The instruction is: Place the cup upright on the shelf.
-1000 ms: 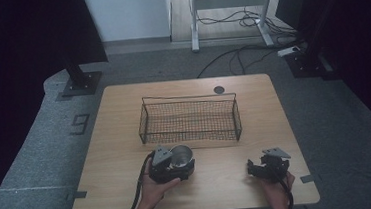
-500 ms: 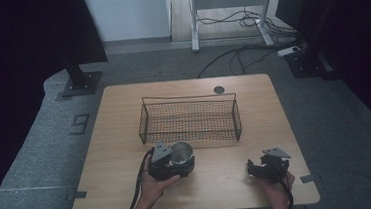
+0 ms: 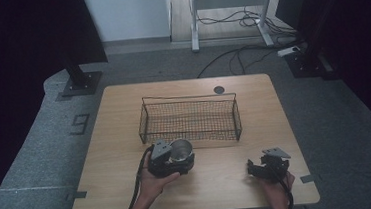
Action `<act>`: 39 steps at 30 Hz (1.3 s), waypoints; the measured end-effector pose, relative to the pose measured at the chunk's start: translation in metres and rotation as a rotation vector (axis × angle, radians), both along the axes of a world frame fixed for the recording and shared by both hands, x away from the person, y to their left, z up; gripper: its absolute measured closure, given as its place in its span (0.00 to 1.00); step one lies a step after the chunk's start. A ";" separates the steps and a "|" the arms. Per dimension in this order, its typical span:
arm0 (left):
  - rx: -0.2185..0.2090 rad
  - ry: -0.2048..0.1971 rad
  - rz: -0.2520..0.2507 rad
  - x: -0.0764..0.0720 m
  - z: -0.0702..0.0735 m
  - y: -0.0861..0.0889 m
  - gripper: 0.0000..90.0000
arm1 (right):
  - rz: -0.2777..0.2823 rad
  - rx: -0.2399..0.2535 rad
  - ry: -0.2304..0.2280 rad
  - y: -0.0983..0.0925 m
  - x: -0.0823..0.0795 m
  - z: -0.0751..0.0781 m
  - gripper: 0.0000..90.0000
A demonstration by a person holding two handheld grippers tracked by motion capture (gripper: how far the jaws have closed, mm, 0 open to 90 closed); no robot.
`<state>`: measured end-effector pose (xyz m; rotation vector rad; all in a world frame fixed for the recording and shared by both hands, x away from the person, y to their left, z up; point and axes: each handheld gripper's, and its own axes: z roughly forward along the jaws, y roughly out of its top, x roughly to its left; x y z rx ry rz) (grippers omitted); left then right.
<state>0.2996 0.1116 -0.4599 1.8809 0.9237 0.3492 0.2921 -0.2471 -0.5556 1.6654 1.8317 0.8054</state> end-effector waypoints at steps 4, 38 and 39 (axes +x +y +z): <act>-0.005 0.001 0.002 0.001 0.001 0.000 0.17 | 0.000 0.000 0.000 0.000 0.000 0.000 0.10; 0.018 -0.011 0.010 0.012 0.010 0.004 0.17 | -0.001 0.001 0.001 0.000 0.000 0.000 0.10; 0.015 -0.009 0.008 0.013 0.010 0.004 0.17 | 0.000 0.000 0.000 0.000 0.000 0.000 0.10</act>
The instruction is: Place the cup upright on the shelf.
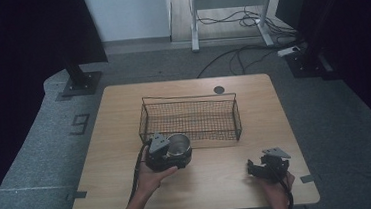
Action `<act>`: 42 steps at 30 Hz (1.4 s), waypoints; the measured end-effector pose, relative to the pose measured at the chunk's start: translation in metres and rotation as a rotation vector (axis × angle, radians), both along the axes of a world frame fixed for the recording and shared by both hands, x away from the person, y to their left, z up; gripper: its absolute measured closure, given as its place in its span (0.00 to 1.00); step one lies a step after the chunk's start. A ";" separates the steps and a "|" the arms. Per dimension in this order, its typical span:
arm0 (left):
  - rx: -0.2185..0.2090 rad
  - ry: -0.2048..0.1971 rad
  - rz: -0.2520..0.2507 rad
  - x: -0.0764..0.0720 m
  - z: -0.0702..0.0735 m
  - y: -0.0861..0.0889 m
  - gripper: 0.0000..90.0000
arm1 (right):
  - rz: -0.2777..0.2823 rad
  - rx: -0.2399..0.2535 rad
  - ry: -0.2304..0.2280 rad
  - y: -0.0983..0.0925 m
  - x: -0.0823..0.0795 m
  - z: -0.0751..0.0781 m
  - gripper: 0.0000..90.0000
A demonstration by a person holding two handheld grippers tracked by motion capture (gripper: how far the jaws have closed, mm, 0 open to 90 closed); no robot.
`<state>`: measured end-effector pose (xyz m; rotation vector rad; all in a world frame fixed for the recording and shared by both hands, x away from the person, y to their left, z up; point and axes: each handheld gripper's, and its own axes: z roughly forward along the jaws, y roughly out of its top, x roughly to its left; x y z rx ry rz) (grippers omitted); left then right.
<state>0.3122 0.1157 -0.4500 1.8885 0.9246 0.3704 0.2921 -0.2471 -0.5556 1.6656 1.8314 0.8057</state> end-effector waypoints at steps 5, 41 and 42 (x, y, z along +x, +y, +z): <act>-0.005 0.004 -0.003 0.002 0.000 -0.001 0.17 | 0.000 0.000 0.000 0.000 0.000 0.000 0.10; 0.004 -0.003 0.012 0.024 0.003 -0.006 0.17 | 0.002 0.000 0.000 0.000 0.000 0.000 0.10; 0.003 -0.003 0.012 0.025 0.003 -0.007 0.17 | 0.002 0.000 0.000 0.000 0.000 0.000 0.10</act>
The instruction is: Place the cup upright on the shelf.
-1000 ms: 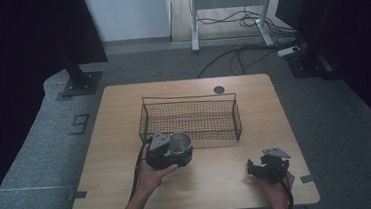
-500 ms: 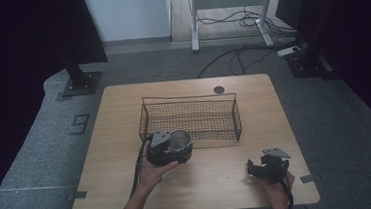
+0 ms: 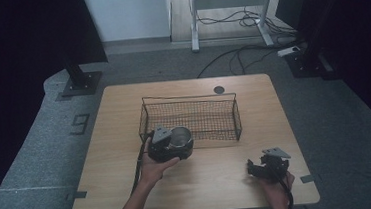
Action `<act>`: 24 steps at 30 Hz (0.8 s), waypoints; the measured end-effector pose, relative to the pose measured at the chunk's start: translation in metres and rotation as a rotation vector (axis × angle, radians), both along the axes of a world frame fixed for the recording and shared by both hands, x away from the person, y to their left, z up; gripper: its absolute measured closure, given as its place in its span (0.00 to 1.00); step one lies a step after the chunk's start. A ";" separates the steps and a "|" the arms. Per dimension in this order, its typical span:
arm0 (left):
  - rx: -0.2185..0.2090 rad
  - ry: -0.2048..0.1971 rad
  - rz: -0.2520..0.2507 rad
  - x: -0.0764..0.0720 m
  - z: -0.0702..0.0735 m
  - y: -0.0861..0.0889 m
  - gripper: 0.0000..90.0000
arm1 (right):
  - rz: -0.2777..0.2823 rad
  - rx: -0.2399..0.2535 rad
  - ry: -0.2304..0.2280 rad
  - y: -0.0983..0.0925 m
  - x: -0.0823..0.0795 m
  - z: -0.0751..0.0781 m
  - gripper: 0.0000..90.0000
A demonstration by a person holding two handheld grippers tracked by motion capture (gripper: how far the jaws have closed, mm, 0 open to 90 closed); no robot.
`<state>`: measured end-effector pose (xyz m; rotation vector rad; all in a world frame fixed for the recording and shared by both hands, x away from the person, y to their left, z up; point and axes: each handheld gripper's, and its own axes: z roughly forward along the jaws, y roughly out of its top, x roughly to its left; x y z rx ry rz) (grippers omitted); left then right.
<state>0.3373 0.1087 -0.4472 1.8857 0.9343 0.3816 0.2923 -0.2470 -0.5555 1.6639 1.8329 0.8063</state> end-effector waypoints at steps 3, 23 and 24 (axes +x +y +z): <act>0.002 0.000 -0.001 0.001 0.000 -0.001 0.17 | 0.000 0.000 0.000 0.000 0.000 0.000 0.10; 0.015 0.002 0.013 0.019 0.006 -0.003 0.17 | 0.000 0.001 0.000 0.000 0.000 0.000 0.10; 0.023 -0.001 0.013 0.022 0.009 -0.003 0.17 | -0.001 0.001 -0.001 0.000 0.000 0.000 0.10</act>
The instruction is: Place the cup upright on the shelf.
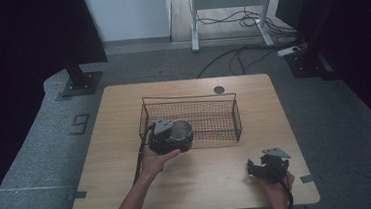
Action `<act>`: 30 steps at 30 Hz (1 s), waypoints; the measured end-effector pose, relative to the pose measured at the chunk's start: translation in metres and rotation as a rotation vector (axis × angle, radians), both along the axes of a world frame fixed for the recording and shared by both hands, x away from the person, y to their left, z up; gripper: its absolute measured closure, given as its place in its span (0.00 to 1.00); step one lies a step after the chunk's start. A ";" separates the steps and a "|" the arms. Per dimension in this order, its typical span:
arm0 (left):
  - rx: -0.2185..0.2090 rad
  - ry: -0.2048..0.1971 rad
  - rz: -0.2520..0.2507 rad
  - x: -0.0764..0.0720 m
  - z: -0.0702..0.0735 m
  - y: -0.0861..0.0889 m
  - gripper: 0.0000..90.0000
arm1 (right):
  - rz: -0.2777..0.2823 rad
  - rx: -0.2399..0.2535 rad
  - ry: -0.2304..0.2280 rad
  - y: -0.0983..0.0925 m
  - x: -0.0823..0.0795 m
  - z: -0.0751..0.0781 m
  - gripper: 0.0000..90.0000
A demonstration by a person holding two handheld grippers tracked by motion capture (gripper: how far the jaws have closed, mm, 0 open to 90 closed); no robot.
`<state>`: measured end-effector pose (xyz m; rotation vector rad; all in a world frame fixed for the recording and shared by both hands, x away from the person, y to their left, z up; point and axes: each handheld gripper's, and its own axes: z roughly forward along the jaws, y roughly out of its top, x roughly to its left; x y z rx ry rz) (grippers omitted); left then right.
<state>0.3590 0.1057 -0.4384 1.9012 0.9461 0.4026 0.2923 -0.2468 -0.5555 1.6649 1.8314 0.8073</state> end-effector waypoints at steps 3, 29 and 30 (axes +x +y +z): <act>-0.007 0.001 0.003 0.003 0.002 0.002 0.17 | 0.000 0.001 0.001 0.000 0.000 0.000 0.11; -0.014 0.000 0.018 0.030 0.016 0.002 0.17 | 0.003 -0.001 -0.002 0.000 0.000 0.000 0.11; -0.016 0.003 0.015 0.031 0.018 0.001 0.17 | 0.004 -0.001 -0.002 0.000 0.000 0.000 0.11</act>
